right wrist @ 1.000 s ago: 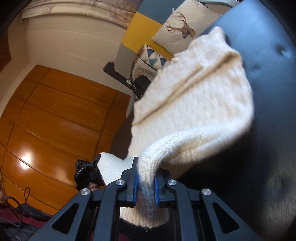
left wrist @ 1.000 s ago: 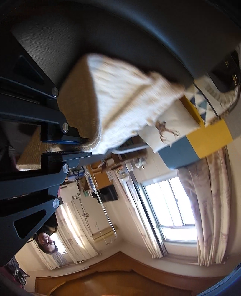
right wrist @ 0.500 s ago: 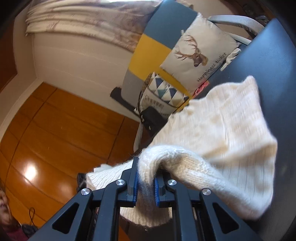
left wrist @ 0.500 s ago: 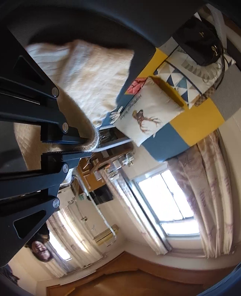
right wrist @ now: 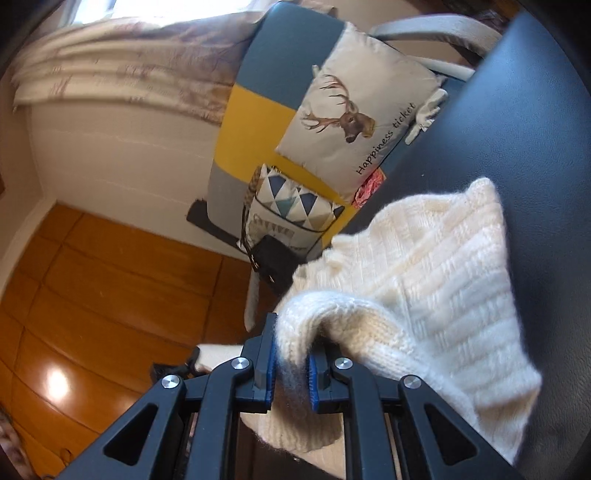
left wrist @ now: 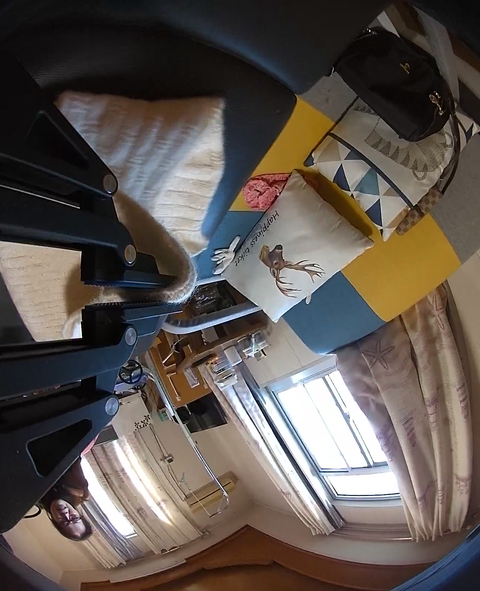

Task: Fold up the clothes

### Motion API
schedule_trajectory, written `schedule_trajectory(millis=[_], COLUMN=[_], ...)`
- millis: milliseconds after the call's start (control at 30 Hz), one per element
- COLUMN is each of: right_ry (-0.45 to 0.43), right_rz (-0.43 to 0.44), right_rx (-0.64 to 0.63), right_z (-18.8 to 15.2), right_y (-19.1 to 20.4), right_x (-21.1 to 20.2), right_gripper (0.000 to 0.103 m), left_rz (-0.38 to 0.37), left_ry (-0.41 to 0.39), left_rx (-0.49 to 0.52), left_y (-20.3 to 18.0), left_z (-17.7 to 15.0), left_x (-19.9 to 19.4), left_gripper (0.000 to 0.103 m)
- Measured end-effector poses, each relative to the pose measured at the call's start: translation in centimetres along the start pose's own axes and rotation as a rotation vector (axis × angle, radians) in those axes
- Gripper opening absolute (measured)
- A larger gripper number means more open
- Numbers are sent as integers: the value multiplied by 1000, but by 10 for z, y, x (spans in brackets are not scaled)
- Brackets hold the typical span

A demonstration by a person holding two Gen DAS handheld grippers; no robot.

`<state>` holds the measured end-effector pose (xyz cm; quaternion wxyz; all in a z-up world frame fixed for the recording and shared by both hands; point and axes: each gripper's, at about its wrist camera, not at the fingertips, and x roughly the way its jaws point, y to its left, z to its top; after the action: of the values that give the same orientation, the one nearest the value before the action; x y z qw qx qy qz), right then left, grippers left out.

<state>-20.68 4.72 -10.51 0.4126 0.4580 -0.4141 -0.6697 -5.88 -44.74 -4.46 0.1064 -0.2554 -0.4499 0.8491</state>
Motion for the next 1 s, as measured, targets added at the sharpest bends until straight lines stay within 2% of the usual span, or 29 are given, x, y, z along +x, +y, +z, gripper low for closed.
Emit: schedule_trajectory(millis=[233, 400, 500, 567, 633, 667, 733, 900, 1000], right_ry=[-11, -10, 25, 61, 67, 53, 1, -33, 11], right_rz=[-5, 14, 38, 65, 139, 175, 214, 130, 81], right_rx=[161, 250, 277, 291, 293, 306, 327, 390, 368], right_z=[17, 18, 17, 16, 15, 16, 21, 28, 24], right_y=[-33, -52, -53, -49, -43, -42, -42, -51, -46], right_x=[23, 30, 33, 36, 39, 39, 40, 48, 45], right_gripper=[16, 24, 29, 37, 45, 50, 54, 55, 55], left_rz=[89, 159, 168, 174, 181, 184, 196, 175, 210], left_ry=[42, 68, 93, 109, 125, 133, 140, 158, 184], left_rx=[-25, -50, -99, -126, -153, -167, -192, -281, -286], left_y=[21, 38, 49, 53, 57, 59, 62, 73, 76], left_z=[13, 12, 14, 17, 21, 22, 24, 22, 24], left_x=[38, 51, 55, 58, 61, 63, 64, 61, 54], left_gripper=[4, 4, 6, 6, 7, 7, 9, 13, 15])
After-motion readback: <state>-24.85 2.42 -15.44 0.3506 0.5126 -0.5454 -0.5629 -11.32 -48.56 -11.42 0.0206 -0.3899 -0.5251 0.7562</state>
